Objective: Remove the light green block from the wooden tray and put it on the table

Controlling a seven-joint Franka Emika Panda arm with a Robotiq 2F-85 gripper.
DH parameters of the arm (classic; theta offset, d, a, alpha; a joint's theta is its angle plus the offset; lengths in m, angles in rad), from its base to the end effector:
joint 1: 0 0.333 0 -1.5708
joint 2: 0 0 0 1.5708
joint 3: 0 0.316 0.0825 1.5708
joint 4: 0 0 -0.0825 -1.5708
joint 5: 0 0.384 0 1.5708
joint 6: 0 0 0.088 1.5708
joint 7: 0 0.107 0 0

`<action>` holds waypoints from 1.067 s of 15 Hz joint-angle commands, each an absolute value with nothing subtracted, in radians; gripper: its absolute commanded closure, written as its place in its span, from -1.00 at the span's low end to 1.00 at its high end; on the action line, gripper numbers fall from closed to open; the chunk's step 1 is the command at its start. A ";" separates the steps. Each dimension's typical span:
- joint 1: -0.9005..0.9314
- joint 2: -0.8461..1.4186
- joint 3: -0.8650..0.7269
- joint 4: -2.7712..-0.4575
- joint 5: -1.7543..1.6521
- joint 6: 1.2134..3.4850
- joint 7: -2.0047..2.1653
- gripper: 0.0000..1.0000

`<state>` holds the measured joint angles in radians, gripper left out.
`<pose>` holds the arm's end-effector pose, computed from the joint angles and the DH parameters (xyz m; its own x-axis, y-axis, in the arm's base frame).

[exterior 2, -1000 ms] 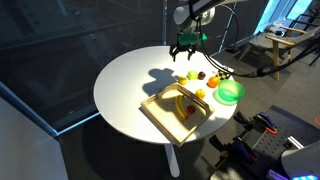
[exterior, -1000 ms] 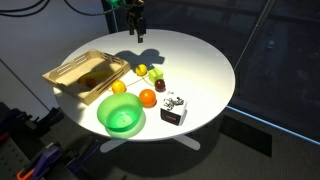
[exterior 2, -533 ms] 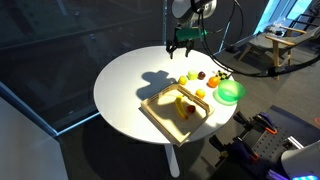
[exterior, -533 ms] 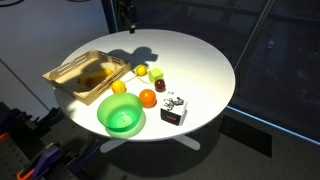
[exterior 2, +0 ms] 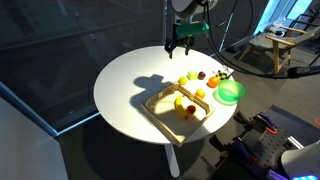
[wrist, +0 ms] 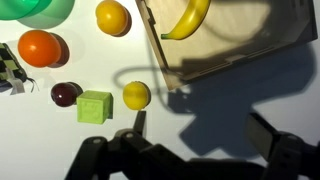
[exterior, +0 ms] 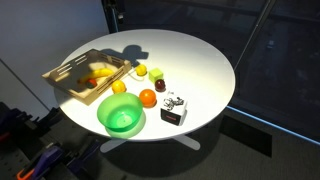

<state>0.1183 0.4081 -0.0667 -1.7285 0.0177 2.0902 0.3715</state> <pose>0.6513 0.0384 0.3436 0.9471 -0.3188 -0.0381 -0.3179 -0.9477 0.0272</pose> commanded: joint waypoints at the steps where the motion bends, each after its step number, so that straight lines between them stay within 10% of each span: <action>1: 0.129 0.323 -0.051 -1.793 -0.032 2.051 0.392 -1.00; 16: 0.113 0.073 0.022 -2.002 -0.027 1.939 0.258 -1.00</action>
<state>0.1292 0.1508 0.0050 -1.9357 -0.0158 1.9413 0.2769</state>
